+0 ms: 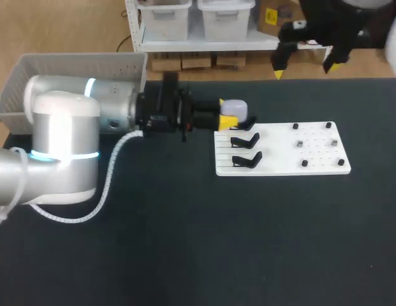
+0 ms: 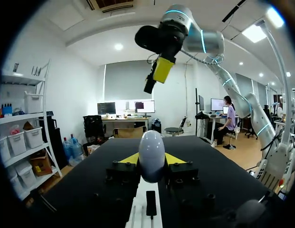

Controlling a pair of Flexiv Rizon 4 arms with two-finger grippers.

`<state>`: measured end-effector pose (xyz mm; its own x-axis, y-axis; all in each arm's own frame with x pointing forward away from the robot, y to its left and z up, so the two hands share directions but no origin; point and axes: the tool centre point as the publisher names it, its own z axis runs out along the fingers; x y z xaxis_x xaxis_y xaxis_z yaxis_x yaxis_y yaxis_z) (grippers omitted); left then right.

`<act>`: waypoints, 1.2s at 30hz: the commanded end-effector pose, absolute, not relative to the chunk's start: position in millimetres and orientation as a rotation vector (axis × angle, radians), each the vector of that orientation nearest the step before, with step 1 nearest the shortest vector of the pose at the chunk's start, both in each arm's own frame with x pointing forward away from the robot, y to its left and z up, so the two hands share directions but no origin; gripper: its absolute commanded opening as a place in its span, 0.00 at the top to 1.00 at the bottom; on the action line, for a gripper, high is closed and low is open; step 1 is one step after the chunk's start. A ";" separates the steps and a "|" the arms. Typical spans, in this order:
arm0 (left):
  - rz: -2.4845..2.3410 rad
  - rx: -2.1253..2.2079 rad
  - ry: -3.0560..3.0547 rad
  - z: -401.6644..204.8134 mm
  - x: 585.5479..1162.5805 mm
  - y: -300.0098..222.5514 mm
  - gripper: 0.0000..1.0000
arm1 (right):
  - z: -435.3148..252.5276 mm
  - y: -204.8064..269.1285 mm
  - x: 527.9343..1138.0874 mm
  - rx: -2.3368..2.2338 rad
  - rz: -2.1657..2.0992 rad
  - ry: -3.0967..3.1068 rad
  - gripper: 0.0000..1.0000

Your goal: Pick up each earbud case from the left stands, insert the matching earbuds, close the lid, and place the case in the box.

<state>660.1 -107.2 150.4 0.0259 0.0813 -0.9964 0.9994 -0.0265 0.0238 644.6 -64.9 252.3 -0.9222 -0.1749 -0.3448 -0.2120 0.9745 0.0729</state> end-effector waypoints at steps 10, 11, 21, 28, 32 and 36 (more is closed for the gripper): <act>-0.763 0.991 1.456 179.9 696.5 40.4 1.00 | 249.8 -71.5 627.5 -0.258 0.172 2.640 0.00; -0.725 0.971 1.479 177.9 704.9 52.3 1.00 | 249.8 -71.5 627.5 -0.258 0.172 2.640 0.00; -0.539 0.773 1.641 157.0 790.5 148.5 1.00 | 249.8 -71.5 627.5 -0.258 0.172 2.640 0.00; -0.389 0.796 1.727 155.9 840.8 202.0 1.00 | 249.8 -71.5 627.5 -0.258 0.172 2.640 0.00; -0.351 0.801 1.751 154.0 860.5 220.0 1.00 | 249.8 -71.5 627.5 -0.258 0.172 2.640 0.00; -0.353 0.791 1.747 152.8 873.9 231.6 0.89 | 249.8 -71.5 627.5 -0.258 0.172 2.640 0.00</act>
<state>862.3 231.7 157.7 -0.1456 0.3300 -0.9327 0.6681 0.7281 0.1534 628.6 -70.9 250.4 -0.8695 -0.1533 -0.4696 -0.2130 0.9741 0.0764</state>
